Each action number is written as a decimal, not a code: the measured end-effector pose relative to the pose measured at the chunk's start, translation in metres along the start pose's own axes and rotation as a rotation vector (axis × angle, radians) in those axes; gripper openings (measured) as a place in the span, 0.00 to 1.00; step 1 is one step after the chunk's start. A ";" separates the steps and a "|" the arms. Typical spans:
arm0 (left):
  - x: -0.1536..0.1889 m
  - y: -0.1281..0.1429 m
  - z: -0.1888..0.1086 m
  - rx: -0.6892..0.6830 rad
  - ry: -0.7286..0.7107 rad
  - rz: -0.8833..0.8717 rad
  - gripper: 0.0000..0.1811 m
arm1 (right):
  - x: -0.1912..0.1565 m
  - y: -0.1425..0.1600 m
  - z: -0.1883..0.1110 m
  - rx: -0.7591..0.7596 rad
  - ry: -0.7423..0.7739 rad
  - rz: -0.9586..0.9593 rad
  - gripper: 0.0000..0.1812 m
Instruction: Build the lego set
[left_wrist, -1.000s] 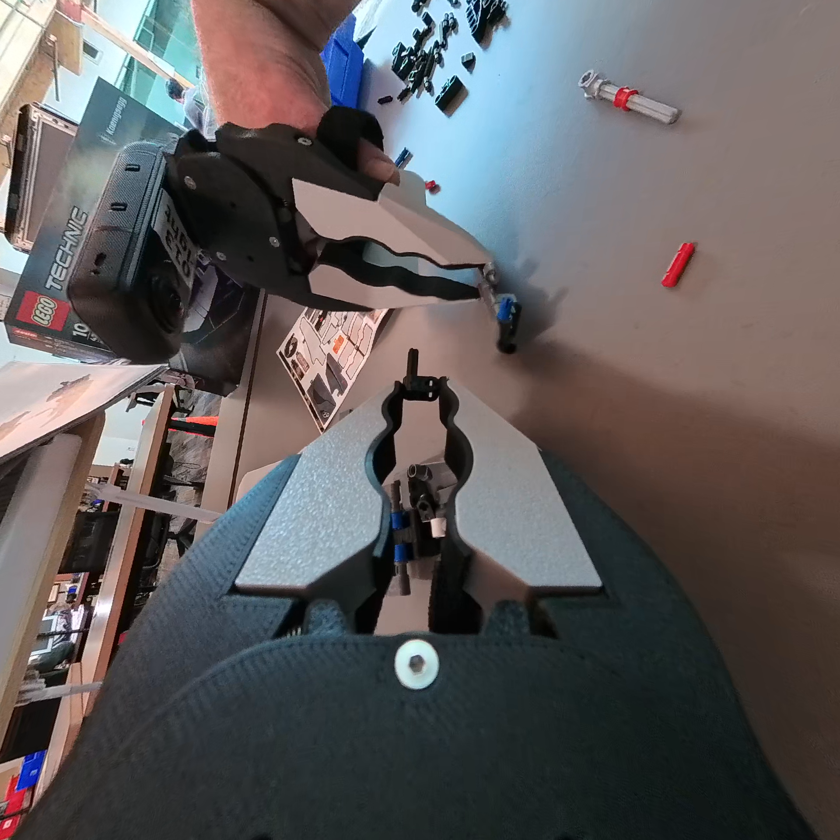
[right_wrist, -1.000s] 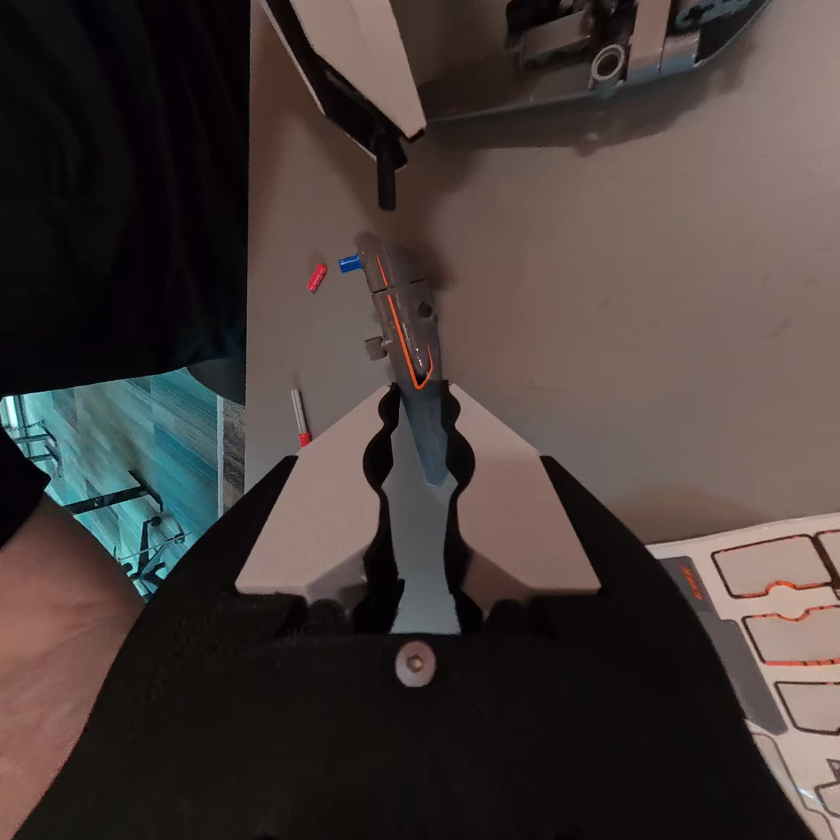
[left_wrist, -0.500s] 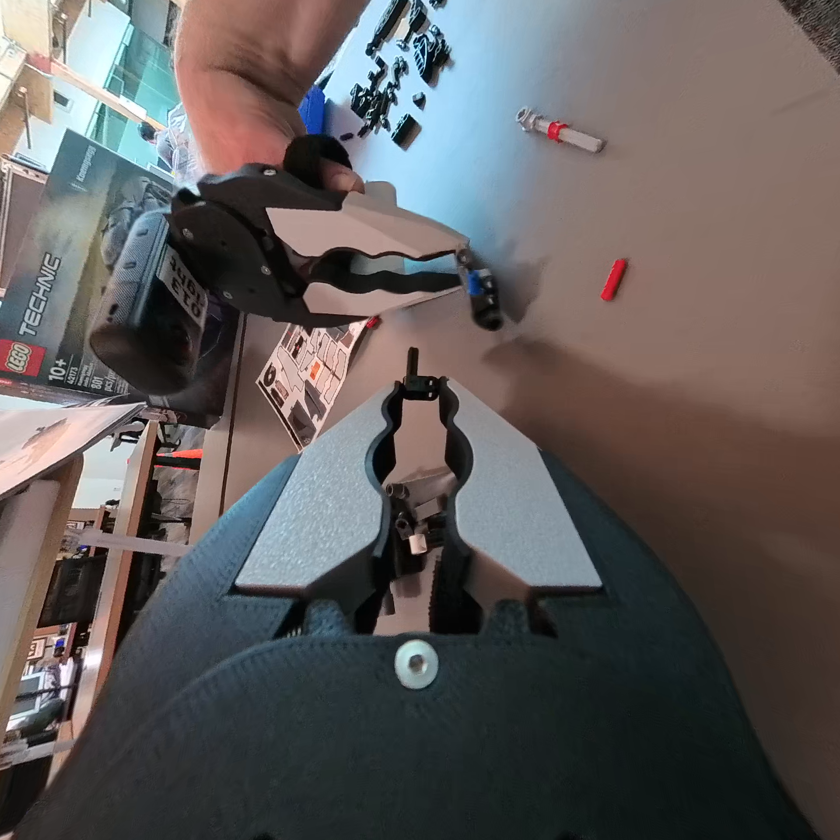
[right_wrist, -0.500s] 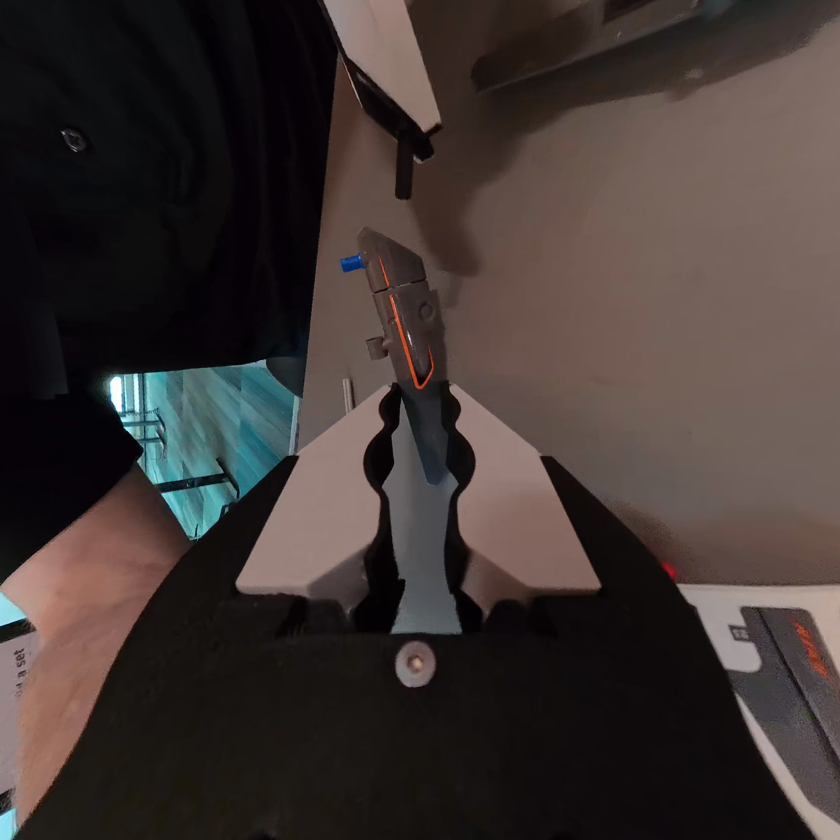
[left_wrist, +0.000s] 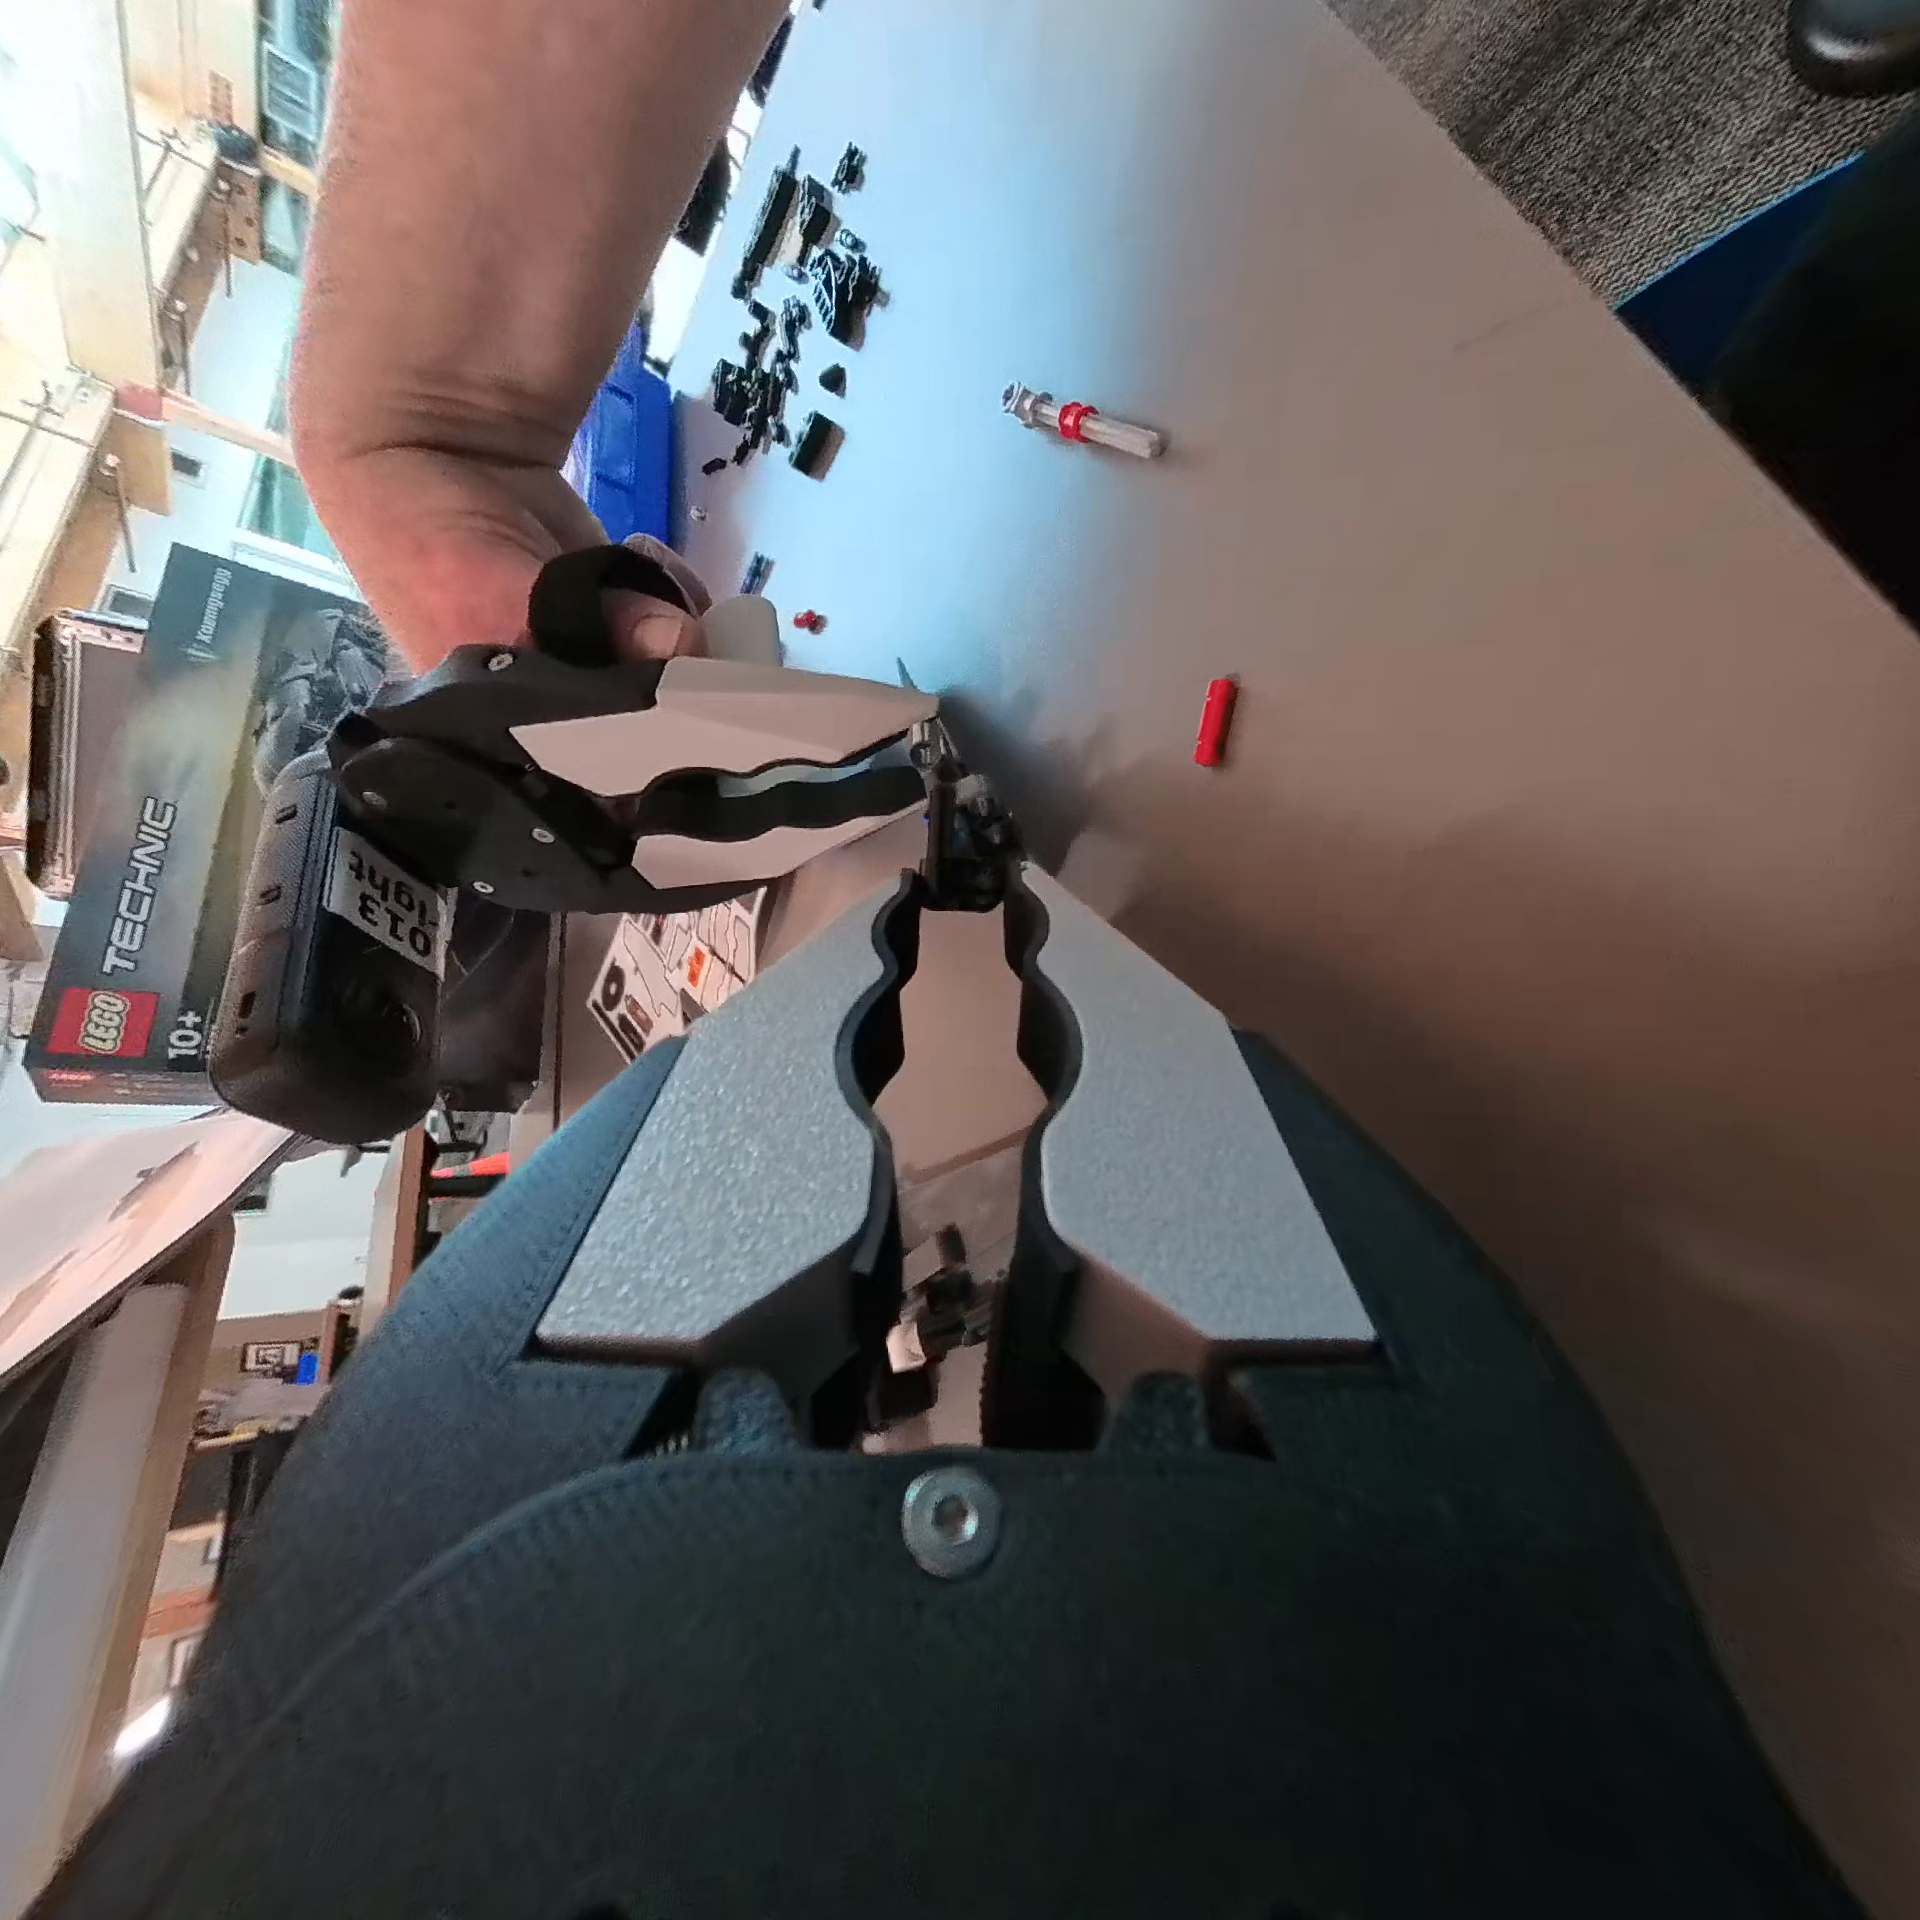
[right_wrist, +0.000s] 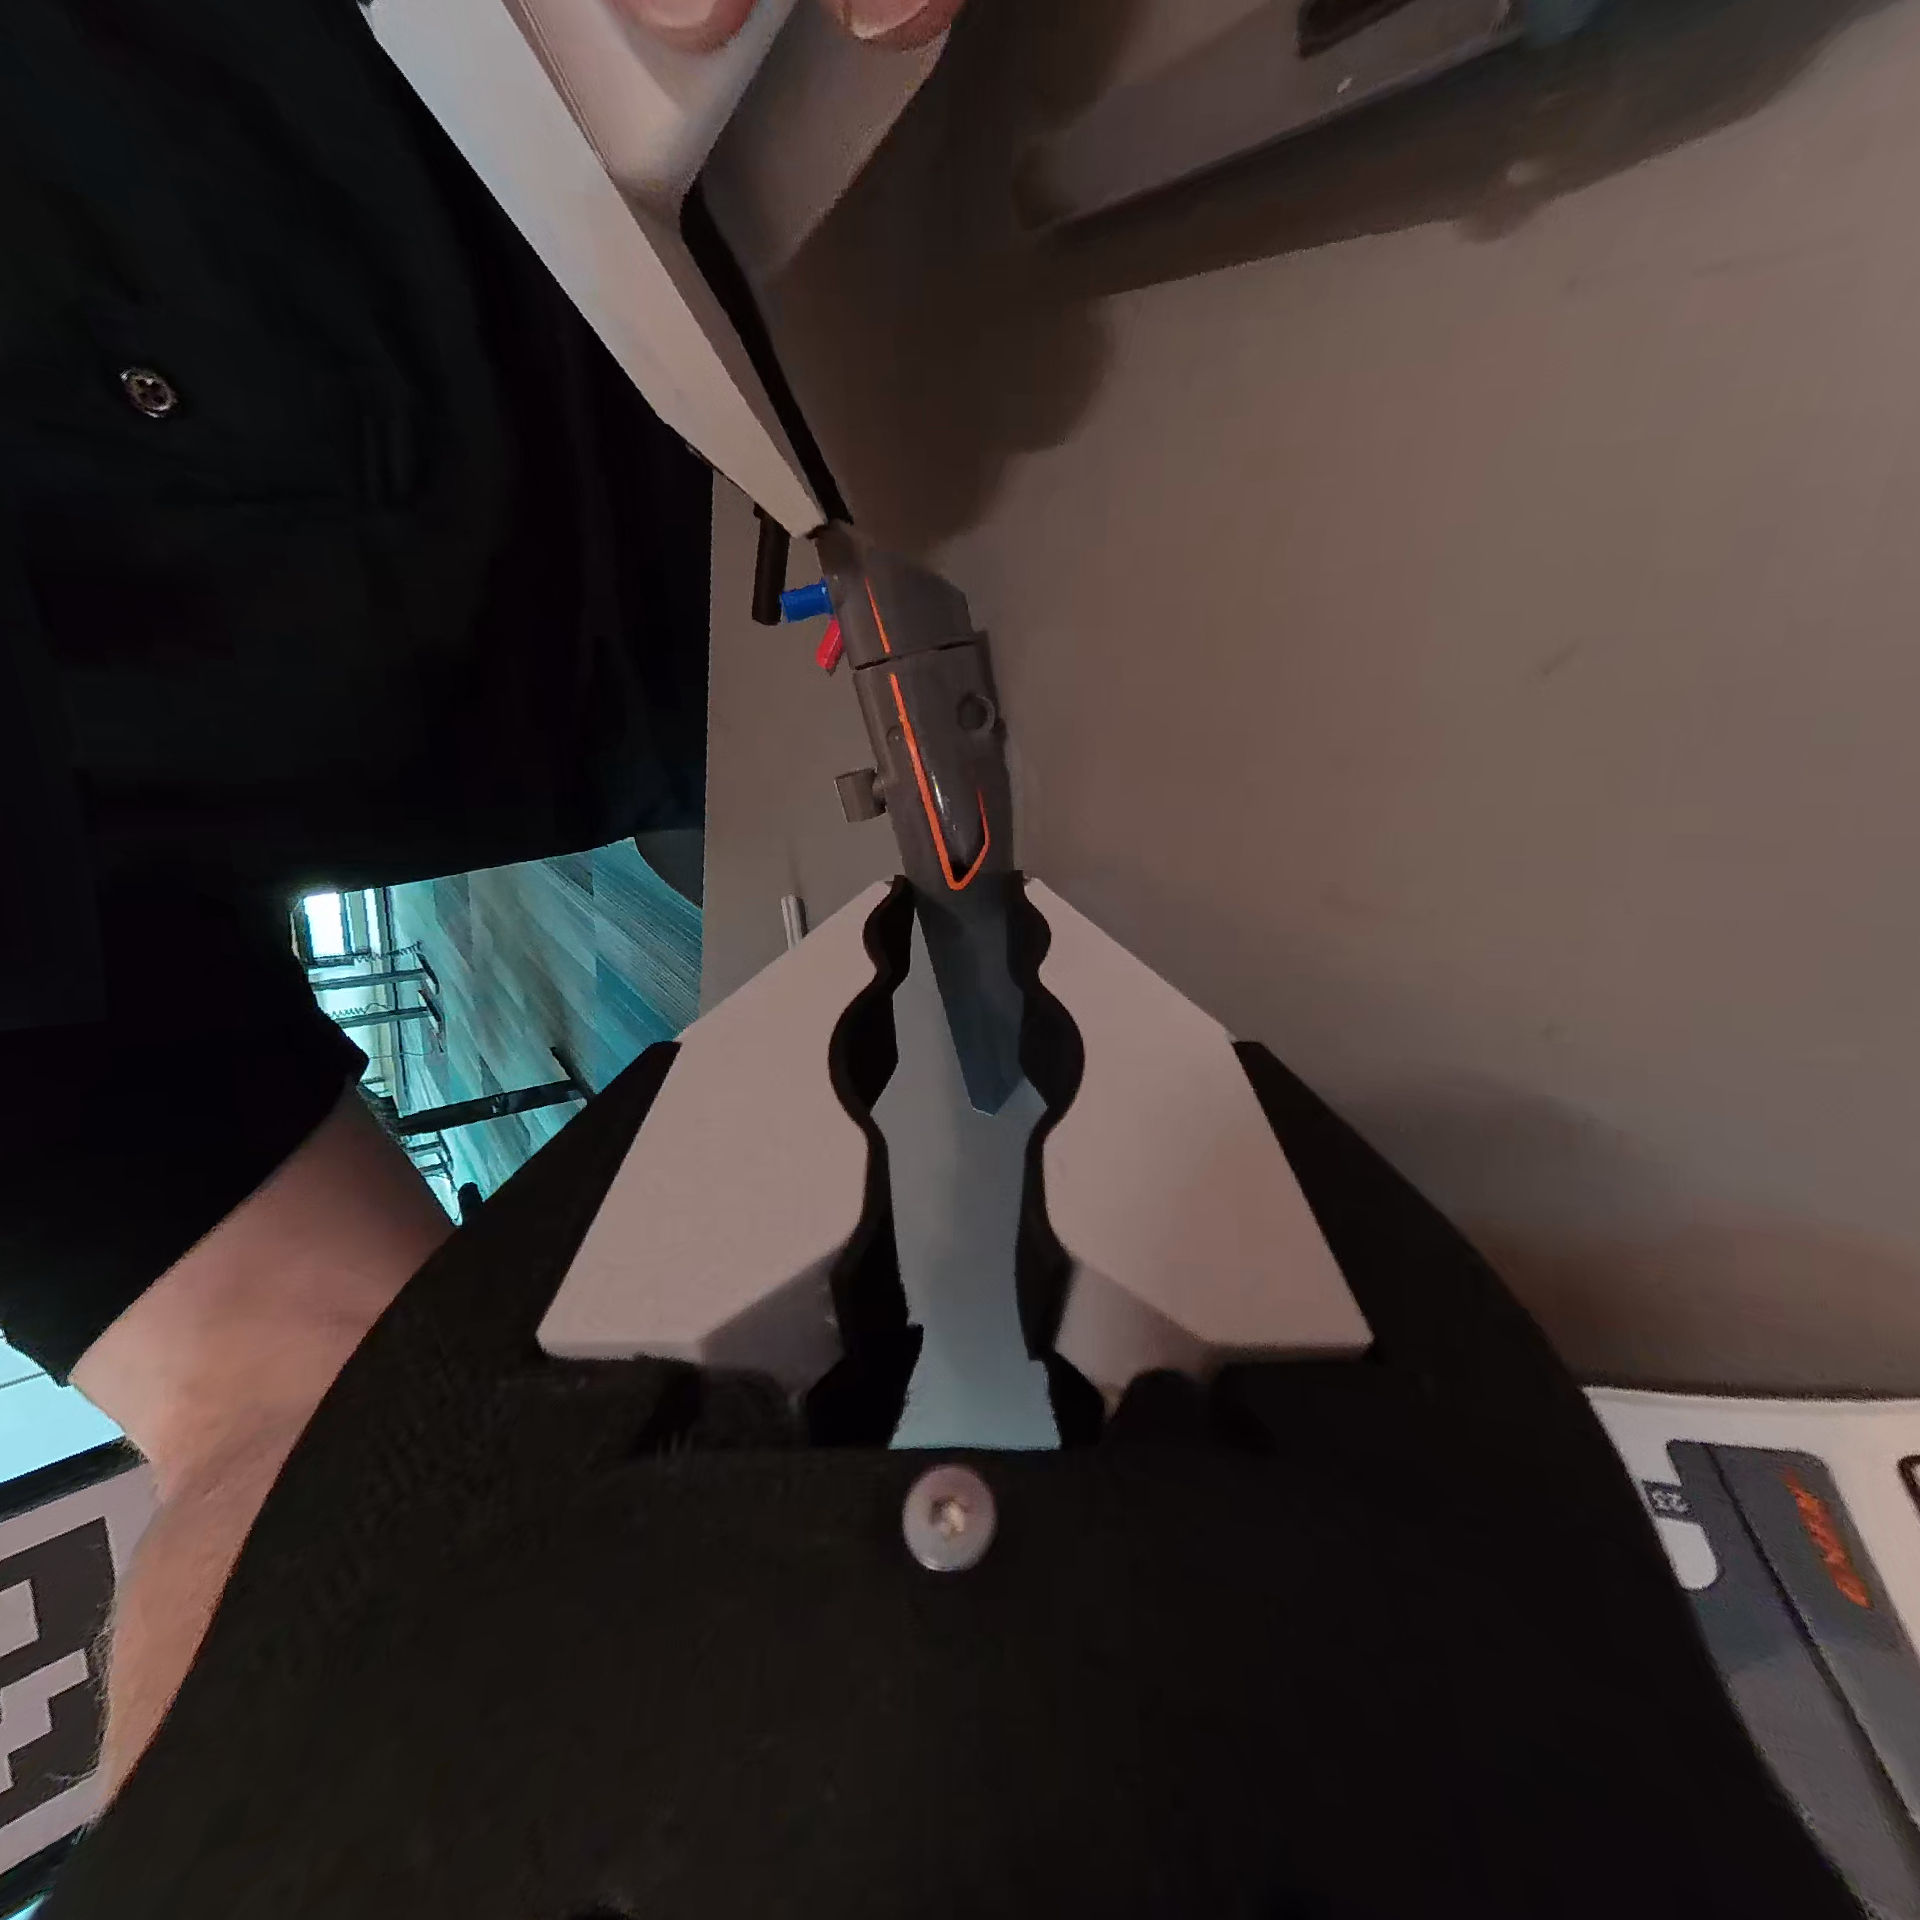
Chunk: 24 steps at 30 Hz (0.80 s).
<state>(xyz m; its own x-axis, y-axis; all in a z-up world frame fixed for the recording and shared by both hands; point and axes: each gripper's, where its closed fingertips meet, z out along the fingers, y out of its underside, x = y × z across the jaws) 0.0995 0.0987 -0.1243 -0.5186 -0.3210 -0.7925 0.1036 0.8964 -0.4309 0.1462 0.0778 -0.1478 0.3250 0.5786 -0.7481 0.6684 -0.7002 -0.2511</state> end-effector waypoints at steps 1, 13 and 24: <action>0.000 -0.004 -0.002 0.020 -0.001 0.008 0.07 | 0.000 0.000 0.000 -0.001 -0.001 0.001 0.08; 0.007 -0.002 0.004 -0.006 0.010 0.048 0.07 | 0.001 -0.005 0.000 -0.009 -0.028 0.007 0.08; -0.002 0.013 0.011 -0.059 -0.017 -0.034 0.07 | 0.009 -0.015 -0.003 0.021 0.137 -0.046 0.09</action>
<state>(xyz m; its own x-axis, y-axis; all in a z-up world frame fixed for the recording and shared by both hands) 0.1114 0.1079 -0.1336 -0.5067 -0.3564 -0.7850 0.0358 0.9011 -0.4322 0.1415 0.0946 -0.1493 0.3836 0.6614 -0.6446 0.6713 -0.6790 -0.2972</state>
